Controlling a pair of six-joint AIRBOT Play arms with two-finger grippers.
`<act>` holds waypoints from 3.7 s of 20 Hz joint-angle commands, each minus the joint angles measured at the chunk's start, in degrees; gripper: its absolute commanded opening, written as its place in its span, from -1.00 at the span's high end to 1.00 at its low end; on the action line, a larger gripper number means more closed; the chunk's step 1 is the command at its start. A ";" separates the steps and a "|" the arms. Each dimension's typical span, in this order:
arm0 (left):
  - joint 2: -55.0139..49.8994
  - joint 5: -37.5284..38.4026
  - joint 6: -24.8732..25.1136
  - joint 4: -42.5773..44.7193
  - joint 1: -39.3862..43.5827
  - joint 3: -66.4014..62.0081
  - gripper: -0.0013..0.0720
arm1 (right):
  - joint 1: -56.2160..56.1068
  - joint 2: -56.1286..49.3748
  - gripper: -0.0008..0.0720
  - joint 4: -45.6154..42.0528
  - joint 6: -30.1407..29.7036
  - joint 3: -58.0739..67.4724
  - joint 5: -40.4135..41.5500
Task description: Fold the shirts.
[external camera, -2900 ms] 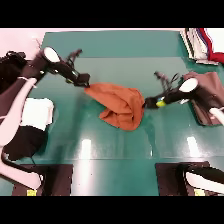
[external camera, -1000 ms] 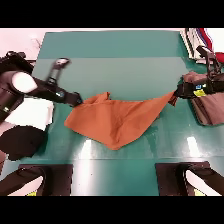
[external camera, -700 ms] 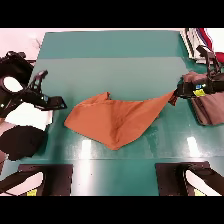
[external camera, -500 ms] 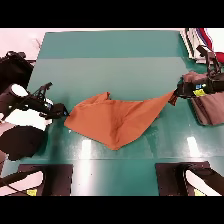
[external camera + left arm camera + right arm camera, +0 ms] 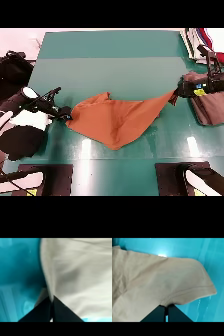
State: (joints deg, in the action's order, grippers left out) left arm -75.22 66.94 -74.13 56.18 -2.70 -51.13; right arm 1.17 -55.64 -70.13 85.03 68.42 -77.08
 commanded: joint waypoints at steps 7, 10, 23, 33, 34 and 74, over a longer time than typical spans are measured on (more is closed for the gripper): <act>28.76 0.46 -3.98 3.65 -2.34 -42.91 0.90 | 1.14 0.04 0.94 -0.55 -0.70 38.53 -4.92; 33.35 -0.79 -5.81 6.86 -2.34 -58.31 0.90 | 5.16 0.07 0.94 -0.55 -0.66 50.90 -8.68; 11.69 6.45 -9.51 2.12 -1.36 -59.67 0.90 | 12.55 0.09 0.94 -1.07 7.26 27.36 -16.35; -20.06 -1.51 -10.14 11.45 6.14 -45.22 0.68 | 4.81 -31.34 0.53 -9.99 7.98 20.85 -8.28; -19.96 -1.09 -11.06 11.10 4.76 -45.70 -0.30 | 5.70 -33.33 -0.04 -8.41 7.69 23.50 -8.48; 16.24 -8.17 -6.84 -3.89 8.85 15.54 0.90 | 45.62 -7.52 -0.08 7.02 -2.16 -39.74 2.10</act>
State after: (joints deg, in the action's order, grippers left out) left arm -59.02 58.72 -81.06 52.36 6.11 -35.33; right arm 43.97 -61.30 -66.76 83.79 34.39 -79.33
